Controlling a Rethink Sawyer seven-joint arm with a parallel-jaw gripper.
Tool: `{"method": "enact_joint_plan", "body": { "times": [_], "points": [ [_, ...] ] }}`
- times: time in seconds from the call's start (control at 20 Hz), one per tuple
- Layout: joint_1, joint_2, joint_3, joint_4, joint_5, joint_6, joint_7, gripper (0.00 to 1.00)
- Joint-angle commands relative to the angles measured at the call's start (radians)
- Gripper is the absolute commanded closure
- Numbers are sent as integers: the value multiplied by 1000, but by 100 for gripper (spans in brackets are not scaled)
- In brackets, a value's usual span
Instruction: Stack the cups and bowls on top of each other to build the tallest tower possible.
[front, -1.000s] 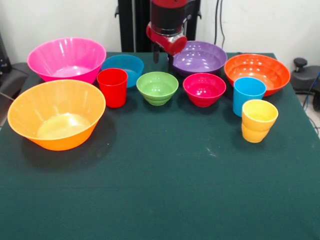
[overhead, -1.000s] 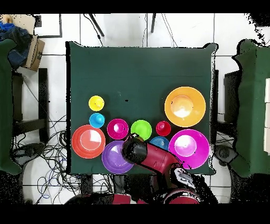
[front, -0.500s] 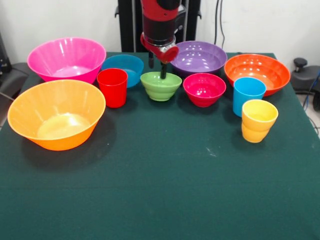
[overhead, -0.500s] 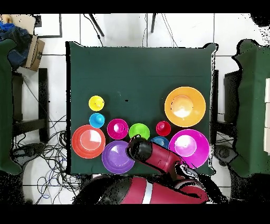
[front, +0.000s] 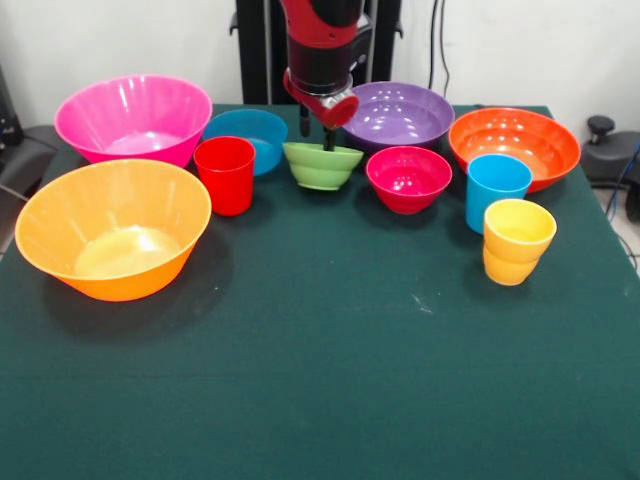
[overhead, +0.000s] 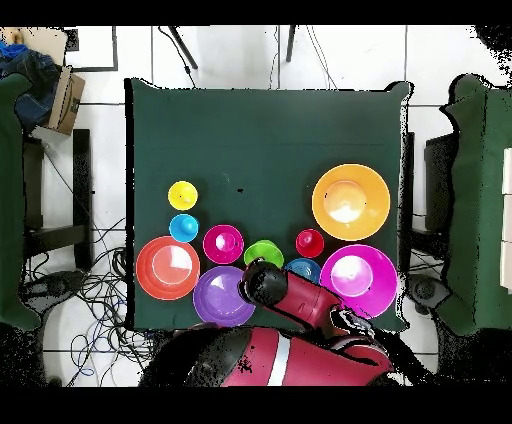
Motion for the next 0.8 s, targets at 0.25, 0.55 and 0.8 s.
{"method": "enact_joint_plan", "body": {
  "times": [0.25, 0.55, 0.8],
  "points": [
    [5, -3, 91, -71, -9, -22, 86, 0],
    [8, -2, 89, -78, -8, -14, 83, 0],
    [5, -14, 89, -69, -11, -9, 82, 0]
  ]
}}
